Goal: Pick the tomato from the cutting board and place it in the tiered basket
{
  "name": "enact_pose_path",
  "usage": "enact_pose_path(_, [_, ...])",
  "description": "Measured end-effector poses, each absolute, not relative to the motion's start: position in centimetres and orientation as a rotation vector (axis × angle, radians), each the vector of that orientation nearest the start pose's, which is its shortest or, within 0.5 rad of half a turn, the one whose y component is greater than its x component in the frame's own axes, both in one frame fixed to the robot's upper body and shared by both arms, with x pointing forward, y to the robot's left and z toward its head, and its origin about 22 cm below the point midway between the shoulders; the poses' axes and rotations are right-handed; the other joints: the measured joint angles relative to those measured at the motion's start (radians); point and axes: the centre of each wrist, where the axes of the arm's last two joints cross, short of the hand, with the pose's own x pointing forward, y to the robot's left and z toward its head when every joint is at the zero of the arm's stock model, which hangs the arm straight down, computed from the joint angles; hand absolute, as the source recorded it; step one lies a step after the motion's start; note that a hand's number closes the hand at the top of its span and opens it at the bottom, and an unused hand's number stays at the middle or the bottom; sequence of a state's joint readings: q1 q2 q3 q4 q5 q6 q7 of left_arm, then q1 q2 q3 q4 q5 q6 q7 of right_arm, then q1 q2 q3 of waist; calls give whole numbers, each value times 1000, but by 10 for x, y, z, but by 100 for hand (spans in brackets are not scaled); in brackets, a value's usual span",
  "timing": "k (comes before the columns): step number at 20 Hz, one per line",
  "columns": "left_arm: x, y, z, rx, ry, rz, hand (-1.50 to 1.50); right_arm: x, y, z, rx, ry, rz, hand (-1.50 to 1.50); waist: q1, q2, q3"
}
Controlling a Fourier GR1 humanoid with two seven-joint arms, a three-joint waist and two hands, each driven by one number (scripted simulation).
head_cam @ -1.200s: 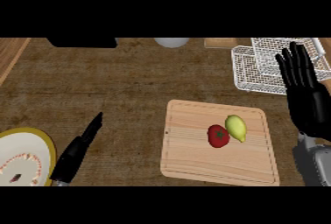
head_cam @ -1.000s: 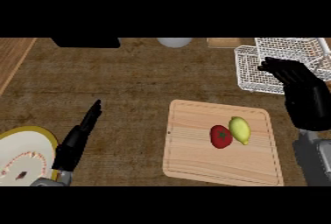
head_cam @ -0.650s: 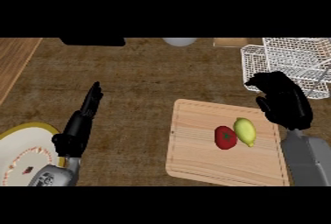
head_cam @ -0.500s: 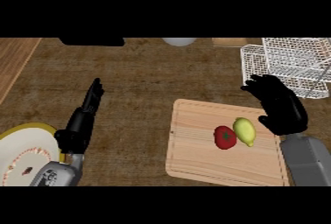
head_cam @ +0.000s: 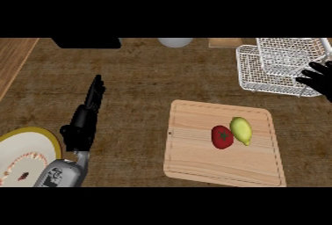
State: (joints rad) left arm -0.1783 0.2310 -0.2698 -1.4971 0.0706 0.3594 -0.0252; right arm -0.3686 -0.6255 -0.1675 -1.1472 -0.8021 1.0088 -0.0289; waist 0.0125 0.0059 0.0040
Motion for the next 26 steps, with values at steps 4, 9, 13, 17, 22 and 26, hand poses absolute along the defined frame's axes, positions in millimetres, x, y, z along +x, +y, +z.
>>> enact_pose_path(4, [276, 207, 27, 185, -1672, -110, 0, 320, -412, 177, 574, -1733, 820, -150, -5, -6, 0])
enact_pose_path(9, [277, 206, 30, 190, -1663, -98, 0, 305, -374, 240, 310, -1730, 1205, -150, -14, -10, -1])
enact_pose_path(13, [275, 206, 29, 181, -1666, -103, 0, 290, -340, 249, 148, -1692, 1410, -150, -10, -8, -2])
enact_pose_path(17, [274, 210, 31, 185, -1669, -106, 0, 276, -317, 240, 50, -1643, 1526, -150, -11, -7, -3])
enact_pose_path(22, [273, 202, 29, 181, -1667, -105, 0, 271, -296, 224, 3, -1612, 1593, -150, -10, -6, -3])
enact_pose_path(26, [274, 202, 32, 191, -1668, -105, 0, 260, -278, 214, -19, -1582, 1650, -150, -11, -6, -4])
